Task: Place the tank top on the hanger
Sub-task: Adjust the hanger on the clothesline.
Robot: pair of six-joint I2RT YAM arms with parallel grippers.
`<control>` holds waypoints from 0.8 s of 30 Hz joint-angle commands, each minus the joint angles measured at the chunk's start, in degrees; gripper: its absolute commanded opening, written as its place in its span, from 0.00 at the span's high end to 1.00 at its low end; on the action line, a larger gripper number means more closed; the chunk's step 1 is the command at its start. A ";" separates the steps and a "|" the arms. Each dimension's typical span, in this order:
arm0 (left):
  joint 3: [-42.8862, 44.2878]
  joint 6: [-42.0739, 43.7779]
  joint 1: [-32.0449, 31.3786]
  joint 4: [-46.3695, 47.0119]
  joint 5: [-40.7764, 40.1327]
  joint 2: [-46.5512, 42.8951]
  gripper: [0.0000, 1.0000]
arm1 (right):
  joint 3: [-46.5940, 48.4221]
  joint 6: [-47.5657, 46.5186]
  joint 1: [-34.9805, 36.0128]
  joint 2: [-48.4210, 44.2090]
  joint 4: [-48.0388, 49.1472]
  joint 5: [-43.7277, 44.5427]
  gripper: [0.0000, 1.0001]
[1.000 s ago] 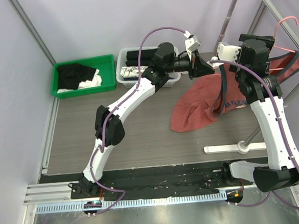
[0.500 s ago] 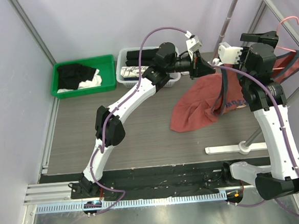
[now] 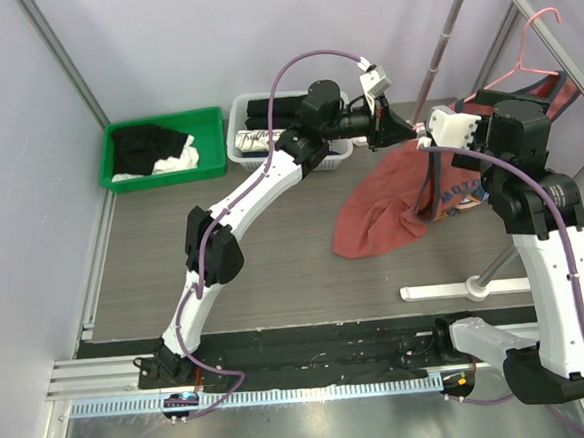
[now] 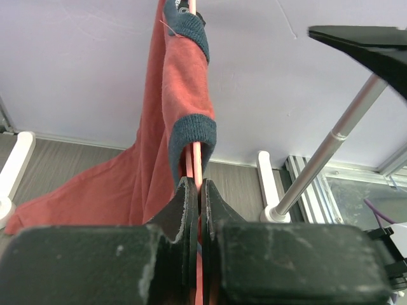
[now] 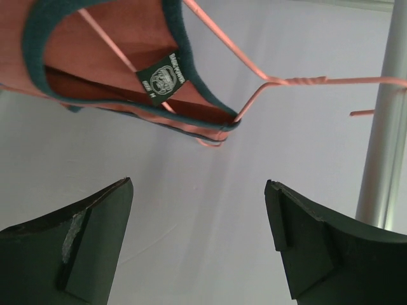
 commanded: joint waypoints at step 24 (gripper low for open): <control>6.59 2.18 4.76 -1.88 -6.39 -0.61 0.29 | 27.34 30.06 1.07 5.87 -21.84 -22.85 0.08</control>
